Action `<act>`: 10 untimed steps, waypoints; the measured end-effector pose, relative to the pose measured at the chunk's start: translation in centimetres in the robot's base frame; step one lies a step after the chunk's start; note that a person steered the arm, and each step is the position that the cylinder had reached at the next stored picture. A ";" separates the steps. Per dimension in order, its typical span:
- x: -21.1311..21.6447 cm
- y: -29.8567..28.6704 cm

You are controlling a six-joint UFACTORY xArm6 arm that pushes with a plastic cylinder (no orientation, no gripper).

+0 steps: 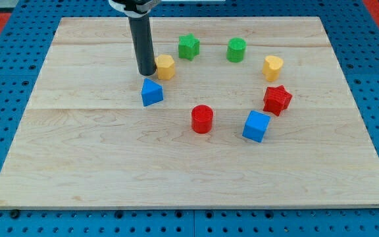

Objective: Push the green star and yellow hexagon towards the green circle

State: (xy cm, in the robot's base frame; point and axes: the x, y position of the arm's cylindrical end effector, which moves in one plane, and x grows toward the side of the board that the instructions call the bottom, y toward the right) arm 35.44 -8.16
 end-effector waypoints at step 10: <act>5.9 -7.1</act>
